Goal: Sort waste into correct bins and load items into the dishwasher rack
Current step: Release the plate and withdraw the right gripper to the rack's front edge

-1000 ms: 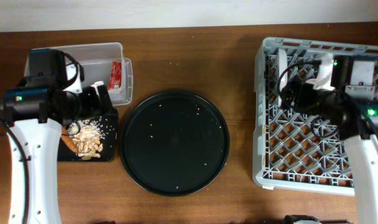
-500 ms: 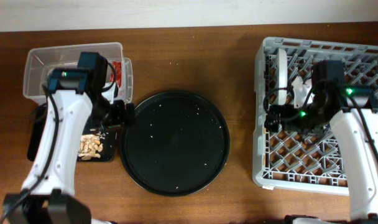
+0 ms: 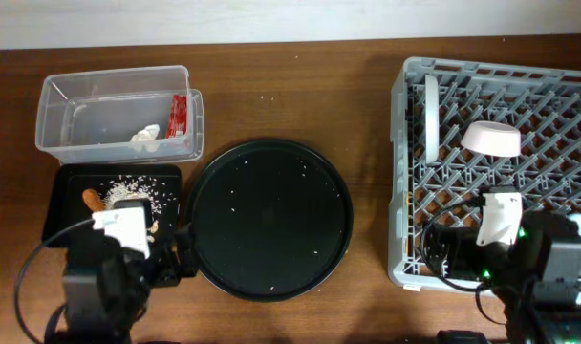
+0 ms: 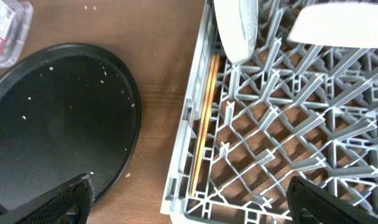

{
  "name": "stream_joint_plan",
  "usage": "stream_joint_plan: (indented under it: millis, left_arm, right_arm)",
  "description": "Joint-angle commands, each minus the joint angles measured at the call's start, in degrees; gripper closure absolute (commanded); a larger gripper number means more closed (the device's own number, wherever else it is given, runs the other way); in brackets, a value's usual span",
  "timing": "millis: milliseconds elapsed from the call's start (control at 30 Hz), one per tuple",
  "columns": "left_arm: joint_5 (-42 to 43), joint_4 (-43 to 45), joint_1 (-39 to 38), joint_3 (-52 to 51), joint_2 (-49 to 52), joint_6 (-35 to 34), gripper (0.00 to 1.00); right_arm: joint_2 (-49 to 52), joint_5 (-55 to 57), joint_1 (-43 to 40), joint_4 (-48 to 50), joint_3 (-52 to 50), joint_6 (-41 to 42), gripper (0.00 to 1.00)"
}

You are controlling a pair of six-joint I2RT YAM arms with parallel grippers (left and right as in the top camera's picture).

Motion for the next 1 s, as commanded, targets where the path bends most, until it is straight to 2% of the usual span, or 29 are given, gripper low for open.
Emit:
stream_joint_plan:
  millis: [0,500,567,700,800,967]
  left_arm:
    - [-0.20,0.04,-0.02,-0.85,-2.62,0.50,0.01]
    - [-0.20,0.02,-0.02,-0.87,-2.60,0.50,0.01]
    - [-0.20,0.02,-0.02,-0.87,-2.60,0.50,0.01]
    - [-0.20,0.02,-0.02,-0.87,-2.60,0.50,0.01]
    - [-0.20,0.04,-0.02,-0.87,-2.60,0.50,0.01]
    - [-0.20,0.02,-0.02,-0.87,-2.60,0.50,0.01]
  right_arm:
    - [-0.09,1.11,-0.31,0.11,-0.50,-0.37,0.01]
    - [-0.76,1.22,0.42,0.07,-0.52,-0.42,0.02]
    - [-4.04,1.84,1.79,2.91,-2.08,-0.61,0.02]
    - [-15.96,2.14,7.28,18.97,-15.47,-0.55,0.02]
    - [-24.70,1.99,8.13,32.59,-26.88,-0.57,0.02]
    - [-34.21,5.33,8.02,46.47,-40.15,-0.61,0.02]
